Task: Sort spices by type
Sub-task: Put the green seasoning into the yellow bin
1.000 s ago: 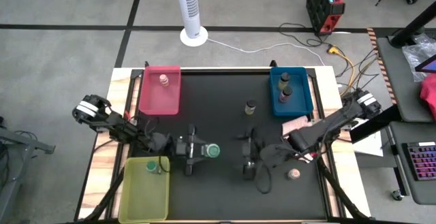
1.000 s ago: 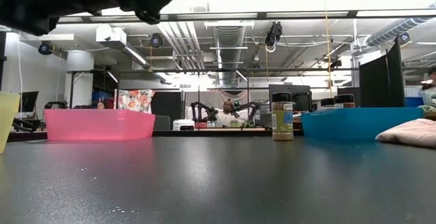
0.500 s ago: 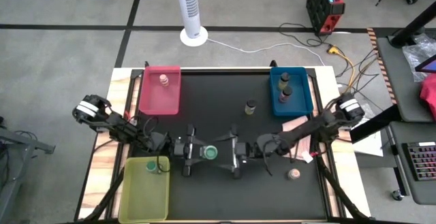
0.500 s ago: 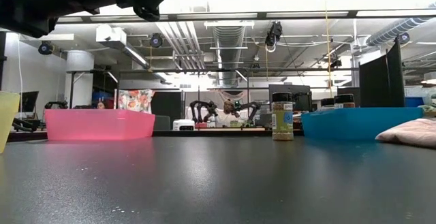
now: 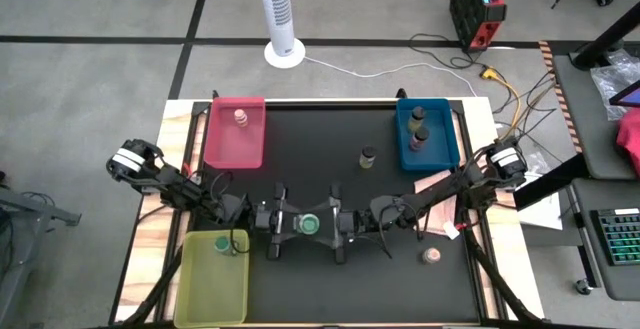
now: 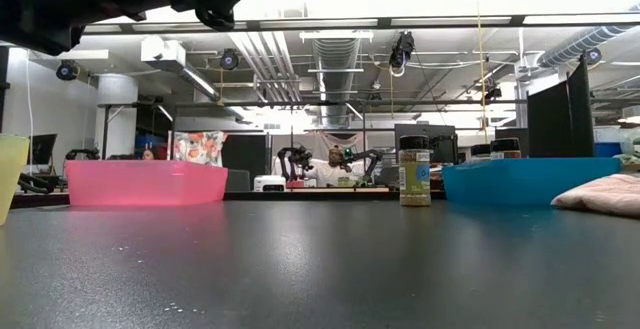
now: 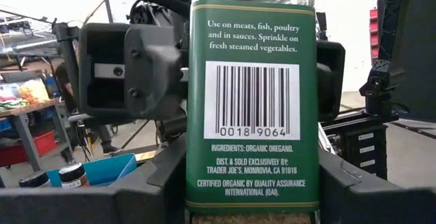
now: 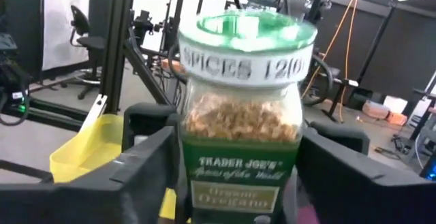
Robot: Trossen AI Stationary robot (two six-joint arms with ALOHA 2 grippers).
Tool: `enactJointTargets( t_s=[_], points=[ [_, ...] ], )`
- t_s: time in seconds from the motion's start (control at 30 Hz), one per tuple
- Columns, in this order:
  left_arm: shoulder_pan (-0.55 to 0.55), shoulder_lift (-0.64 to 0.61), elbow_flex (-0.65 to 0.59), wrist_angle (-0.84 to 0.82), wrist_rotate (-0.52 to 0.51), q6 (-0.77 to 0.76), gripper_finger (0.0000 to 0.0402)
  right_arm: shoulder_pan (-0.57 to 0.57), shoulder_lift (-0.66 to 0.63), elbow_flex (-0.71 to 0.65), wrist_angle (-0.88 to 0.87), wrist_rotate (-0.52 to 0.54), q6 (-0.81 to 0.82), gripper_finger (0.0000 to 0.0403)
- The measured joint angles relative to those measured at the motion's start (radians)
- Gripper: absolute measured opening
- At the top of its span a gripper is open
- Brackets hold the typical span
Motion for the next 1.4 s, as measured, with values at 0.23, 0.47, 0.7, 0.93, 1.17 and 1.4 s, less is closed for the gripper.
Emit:
enactJointTargets(
  t_s=[0.23, 0.47, 0.7, 0.93, 1.17, 1.4],
  points=[
    [-0.001, 0.000, 0.000, 0.001, -0.026, -0.026, 0.0177, -0.004, 0.000, 0.000, 0.007, 0.005, 0.004, 0.0190],
    [0.000, 0.000, 0.000, -0.020, -0.095, -0.109, 0.0359, -0.005, -0.004, 0.000, -0.041, -0.002, -0.012, 0.0190],
    [-0.016, 0.000, -0.001, -0.080, -0.078, -0.127, 0.0345, -0.003, -0.130, 0.029, -0.446, 0.017, 0.095, 0.0190],
    [-0.023, -0.009, 0.005, -0.104, -0.104, -0.098, 0.0311, 0.028, -0.195, 0.091, -1.040, 0.085, 0.384, 0.0190],
    [0.019, 0.038, 0.126, -0.281, -0.060, -0.053, 0.0311, 0.042, -0.125, 0.096, -1.059, 0.108, 0.437, 0.0190],
    [0.023, 0.079, 0.200, -0.370, -0.060, -0.016, 0.0312, 0.042, -0.113, 0.123, -1.070, 0.113, 0.432, 0.0190]
  ],
)
